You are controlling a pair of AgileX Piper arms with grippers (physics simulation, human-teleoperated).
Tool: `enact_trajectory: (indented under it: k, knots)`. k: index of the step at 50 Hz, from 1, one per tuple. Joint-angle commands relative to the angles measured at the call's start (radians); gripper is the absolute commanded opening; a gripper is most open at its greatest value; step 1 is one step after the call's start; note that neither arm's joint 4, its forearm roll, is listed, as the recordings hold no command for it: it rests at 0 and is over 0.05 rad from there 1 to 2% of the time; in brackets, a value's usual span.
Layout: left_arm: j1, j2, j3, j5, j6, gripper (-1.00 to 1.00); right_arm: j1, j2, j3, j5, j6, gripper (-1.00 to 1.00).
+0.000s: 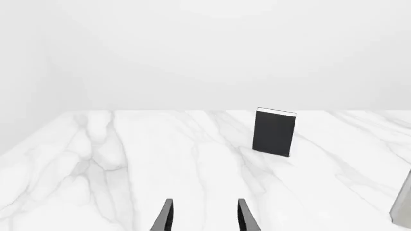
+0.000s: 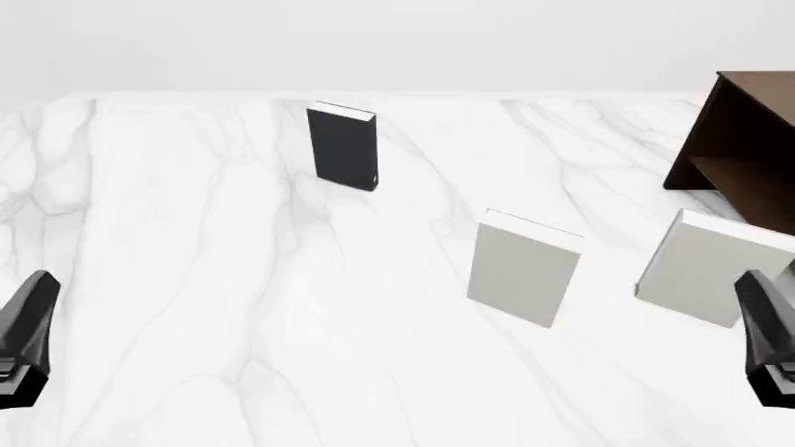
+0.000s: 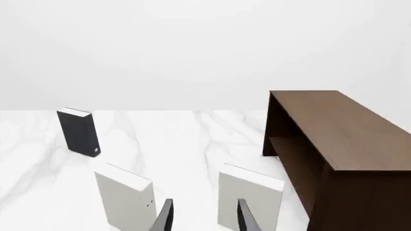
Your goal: Pick up the book on the left and place it on top of the shelf.
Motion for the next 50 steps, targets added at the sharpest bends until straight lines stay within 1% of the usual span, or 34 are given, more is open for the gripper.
enact_trajectory:
  k: [1,9,12,16,19,20,21,23,25,28,29,31,36,39,40,41,43,44,49,50]
  knots:
    - [0.0,0.0,0.0,0.0,0.0,1.0,0.001,0.002,-0.009,0.007,0.01,1.0]
    - [0.0,0.0,0.0,0.0,0.0,1.0,-0.009,0.004,-0.053,0.029,0.023,1.0]
    - [0.0,0.0,0.0,0.0,0.0,1.0,-0.005,0.001,-0.103,0.06,0.026,1.0]
    - [0.0,0.0,0.0,0.0,0.0,1.0,0.016,0.001,-0.176,0.105,0.02,1.0]
    - [0.0,0.0,0.0,0.0,0.0,1.0,0.066,0.002,-0.227,0.154,-0.002,1.0]
    - [0.0,0.0,0.0,0.0,0.0,1.0,0.068,0.007,-0.243,0.163,-0.007,1.0]
    - [0.0,0.0,0.0,0.0,0.0,1.0,0.08,0.019,-0.26,0.165,-0.022,1.0]
    - [0.0,0.0,0.0,0.0,0.0,1.0,0.09,0.048,-0.305,0.174,-0.03,1.0]
    - [0.0,0.0,0.0,0.0,0.0,1.0,0.111,0.081,-0.349,0.176,-0.059,1.0]
    - [0.0,0.0,0.0,0.0,0.0,1.0,0.124,0.137,-0.403,0.173,-0.071,1.0]
    - [0.0,0.0,0.0,0.0,0.0,1.0,0.135,0.168,-0.436,0.172,-0.088,1.0]
    - [0.0,0.0,0.0,0.0,0.0,1.0,0.138,0.201,-0.472,0.174,-0.083,1.0]
    - [0.0,0.0,0.0,0.0,0.0,1.0,0.164,0.275,-0.537,0.168,-0.105,1.0]
    - [0.0,0.0,0.0,0.0,0.0,1.0,0.174,0.33,-0.565,0.154,-0.107,1.0]
    - [0.0,0.0,0.0,0.0,0.0,1.0,0.178,0.352,-0.574,0.152,-0.101,1.0]
    - [0.0,0.0,0.0,0.0,0.0,1.0,0.177,0.374,-0.588,0.152,-0.076,1.0]
    - [0.0,0.0,0.0,0.0,0.0,1.0,0.189,0.408,-0.622,0.145,-0.085,1.0]
    - [0.0,0.0,0.0,0.0,0.0,1.0,0.195,0.434,-0.645,0.144,-0.073,1.0]
    - [0.0,0.0,0.0,0.0,0.0,1.0,0.235,0.511,-0.698,0.138,-0.096,1.0]
    - [0.0,0.0,0.0,0.0,0.0,1.0,0.254,0.53,-0.709,0.132,-0.113,1.0]
